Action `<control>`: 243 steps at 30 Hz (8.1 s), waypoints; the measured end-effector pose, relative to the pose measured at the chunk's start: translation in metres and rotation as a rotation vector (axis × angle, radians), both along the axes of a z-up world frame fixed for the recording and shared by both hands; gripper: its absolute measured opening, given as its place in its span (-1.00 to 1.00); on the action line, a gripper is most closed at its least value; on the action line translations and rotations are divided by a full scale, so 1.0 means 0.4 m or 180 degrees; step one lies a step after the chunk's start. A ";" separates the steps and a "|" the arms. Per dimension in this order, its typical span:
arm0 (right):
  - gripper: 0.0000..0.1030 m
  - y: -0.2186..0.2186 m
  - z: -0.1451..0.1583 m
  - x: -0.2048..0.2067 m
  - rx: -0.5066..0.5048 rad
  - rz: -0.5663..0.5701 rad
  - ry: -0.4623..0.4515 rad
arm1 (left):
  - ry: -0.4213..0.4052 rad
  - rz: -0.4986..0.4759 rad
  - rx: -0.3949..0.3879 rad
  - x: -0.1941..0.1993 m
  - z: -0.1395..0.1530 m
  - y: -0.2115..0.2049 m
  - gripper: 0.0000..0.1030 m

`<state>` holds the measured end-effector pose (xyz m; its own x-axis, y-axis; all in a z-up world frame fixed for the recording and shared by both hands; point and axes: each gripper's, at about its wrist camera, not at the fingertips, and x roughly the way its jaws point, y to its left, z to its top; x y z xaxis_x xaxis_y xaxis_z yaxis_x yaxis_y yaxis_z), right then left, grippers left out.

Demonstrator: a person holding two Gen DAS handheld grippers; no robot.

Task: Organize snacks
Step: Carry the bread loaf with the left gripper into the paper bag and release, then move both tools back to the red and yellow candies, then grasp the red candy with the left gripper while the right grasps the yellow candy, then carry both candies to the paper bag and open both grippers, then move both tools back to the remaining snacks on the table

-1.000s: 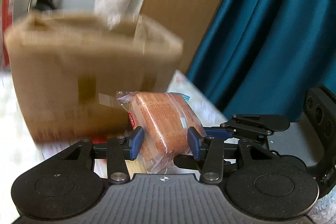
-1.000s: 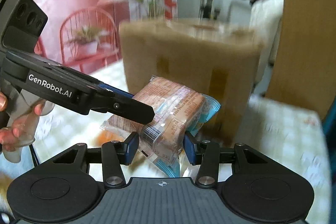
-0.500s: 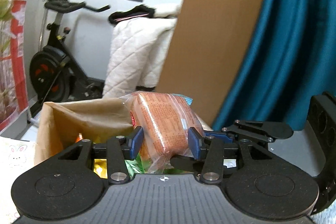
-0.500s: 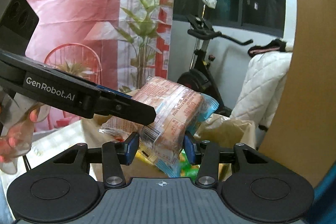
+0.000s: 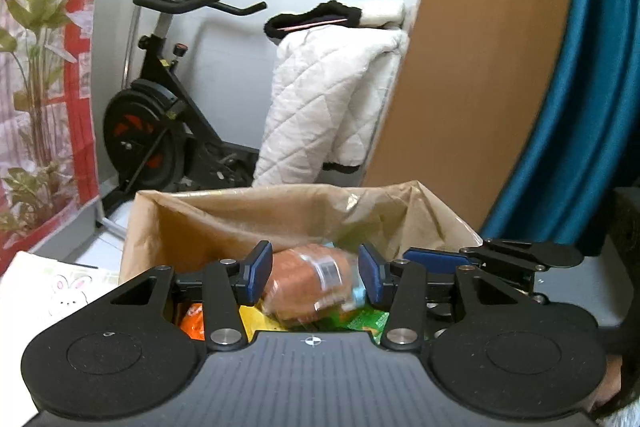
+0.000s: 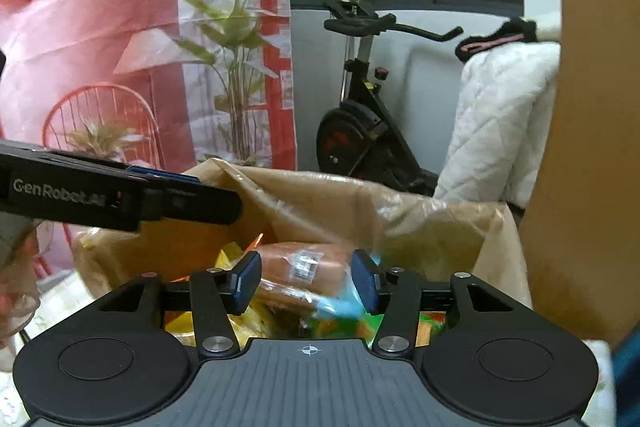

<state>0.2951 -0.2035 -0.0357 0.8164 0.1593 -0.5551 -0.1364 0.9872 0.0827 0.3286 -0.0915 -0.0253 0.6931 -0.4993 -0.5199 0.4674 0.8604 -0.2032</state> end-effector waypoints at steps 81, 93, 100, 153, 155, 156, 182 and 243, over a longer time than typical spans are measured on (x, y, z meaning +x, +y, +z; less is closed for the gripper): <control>-0.45 -0.003 -0.446 -0.312 0.0403 -0.0549 0.0913 | 0.1047 -0.0117 0.0255 -0.133 -0.412 0.013 -0.05; -0.45 -0.061 -0.385 -0.365 0.0523 -0.0548 0.0605 | 0.1189 0.0056 0.0292 -0.123 -0.488 -0.061 -0.02; -0.45 -0.070 -0.374 -0.377 0.0498 -0.0565 0.0531 | 0.0986 0.0156 0.0548 -0.163 -0.491 -0.105 0.05; -0.45 -0.025 0.049 -0.342 0.0475 -0.0005 -0.0599 | -0.0764 0.0420 -0.0016 -0.279 0.040 0.109 -0.23; -0.45 -0.039 0.064 -0.288 0.0447 -0.0051 -0.0572 | -0.0791 0.0390 0.0015 -0.233 0.052 0.083 -0.23; -0.44 -0.043 0.065 -0.257 0.0416 -0.0068 -0.0547 | -0.0785 0.0386 0.0026 -0.209 0.051 0.072 -0.23; -0.10 -0.037 0.019 -0.256 0.0285 -0.0258 -0.0383 | -0.0468 0.0382 0.0146 -0.131 -0.003 0.079 0.09; 0.14 -0.132 -0.426 -0.408 0.0247 -0.0500 0.0761 | 0.0650 -0.0012 0.0289 -0.264 -0.308 -0.024 0.06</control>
